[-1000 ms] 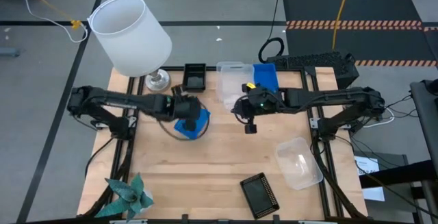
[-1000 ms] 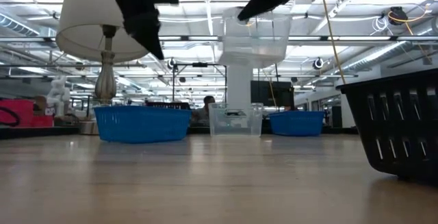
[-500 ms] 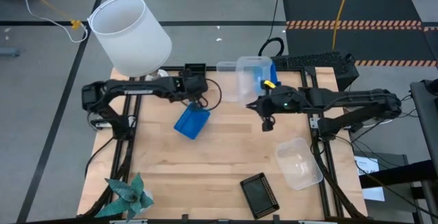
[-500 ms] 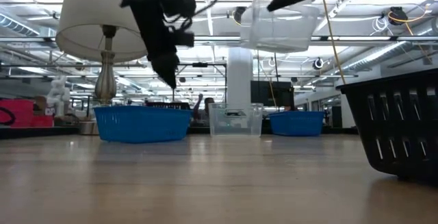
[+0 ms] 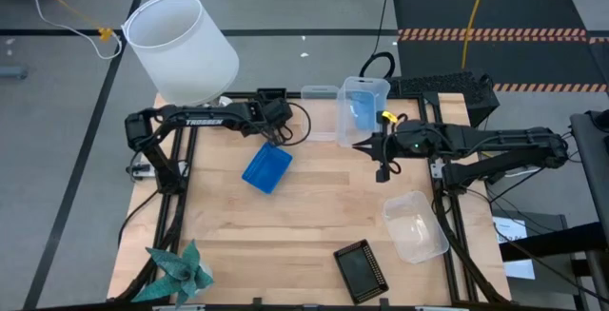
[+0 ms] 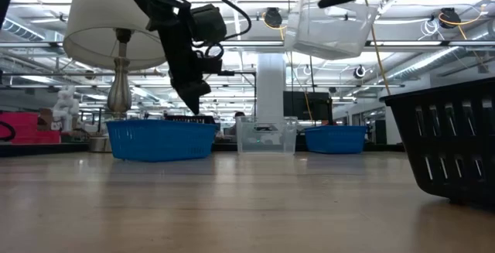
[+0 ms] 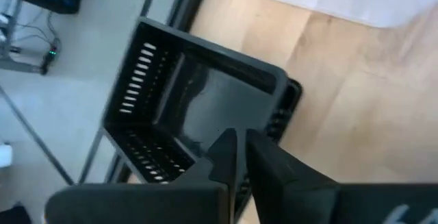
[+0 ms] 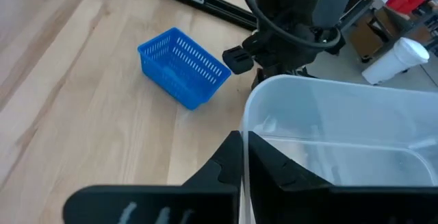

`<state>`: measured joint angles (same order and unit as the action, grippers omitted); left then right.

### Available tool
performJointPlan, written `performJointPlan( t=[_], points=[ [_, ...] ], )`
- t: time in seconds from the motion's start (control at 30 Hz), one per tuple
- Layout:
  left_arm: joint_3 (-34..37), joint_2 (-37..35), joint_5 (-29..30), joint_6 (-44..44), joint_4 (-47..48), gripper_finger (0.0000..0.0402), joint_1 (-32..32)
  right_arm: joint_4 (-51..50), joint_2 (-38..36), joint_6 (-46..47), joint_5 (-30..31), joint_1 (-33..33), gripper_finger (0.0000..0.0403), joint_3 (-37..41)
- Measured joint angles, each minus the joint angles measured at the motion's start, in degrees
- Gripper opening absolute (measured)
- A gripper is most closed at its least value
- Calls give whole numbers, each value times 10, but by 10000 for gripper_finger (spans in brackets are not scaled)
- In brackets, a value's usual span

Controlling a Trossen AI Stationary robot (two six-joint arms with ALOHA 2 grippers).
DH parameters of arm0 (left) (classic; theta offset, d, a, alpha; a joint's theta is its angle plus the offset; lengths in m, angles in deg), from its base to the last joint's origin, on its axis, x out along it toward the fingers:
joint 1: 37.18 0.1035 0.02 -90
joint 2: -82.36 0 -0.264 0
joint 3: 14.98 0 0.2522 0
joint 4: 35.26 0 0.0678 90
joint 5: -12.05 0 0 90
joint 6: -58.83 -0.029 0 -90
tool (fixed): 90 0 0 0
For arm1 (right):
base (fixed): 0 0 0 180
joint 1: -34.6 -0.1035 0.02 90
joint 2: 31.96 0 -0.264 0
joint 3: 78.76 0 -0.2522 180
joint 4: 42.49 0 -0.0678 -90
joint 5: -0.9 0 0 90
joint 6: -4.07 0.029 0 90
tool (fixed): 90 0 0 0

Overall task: Stack baskets by color
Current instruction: Put the bottom left transparent bin on the top left transparent bin

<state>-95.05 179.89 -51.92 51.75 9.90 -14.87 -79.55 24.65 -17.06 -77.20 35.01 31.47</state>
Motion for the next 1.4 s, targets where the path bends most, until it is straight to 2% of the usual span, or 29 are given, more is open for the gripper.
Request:
performJointPlan(
  t=[0.2,0.43,0.63,0.93,1.1,1.3,1.4],
  points=[
    [4,0,-35,58,-1,4,11,-1,1,0,-1,0,4,1],
    [16,0,27,137,-4,10,4,-1,1,1,-1,0,4,1],
    [16,0,30,154,-41,6,-17,3,1,8,-2,0,4,1],
    [16,0,40,212,-43,4,-17,12,1,16,-2,0,4,1],
    [51,0,68,228,-111,10,-17,13,1,16,-2,-1,4,1],
    [96,0,73,252,-178,5,-19,17,1,24,-2,-1,4,1],
    [105,0,100,261,-191,10,-26,17,1,24,-2,-1,4,1]
  ],
)
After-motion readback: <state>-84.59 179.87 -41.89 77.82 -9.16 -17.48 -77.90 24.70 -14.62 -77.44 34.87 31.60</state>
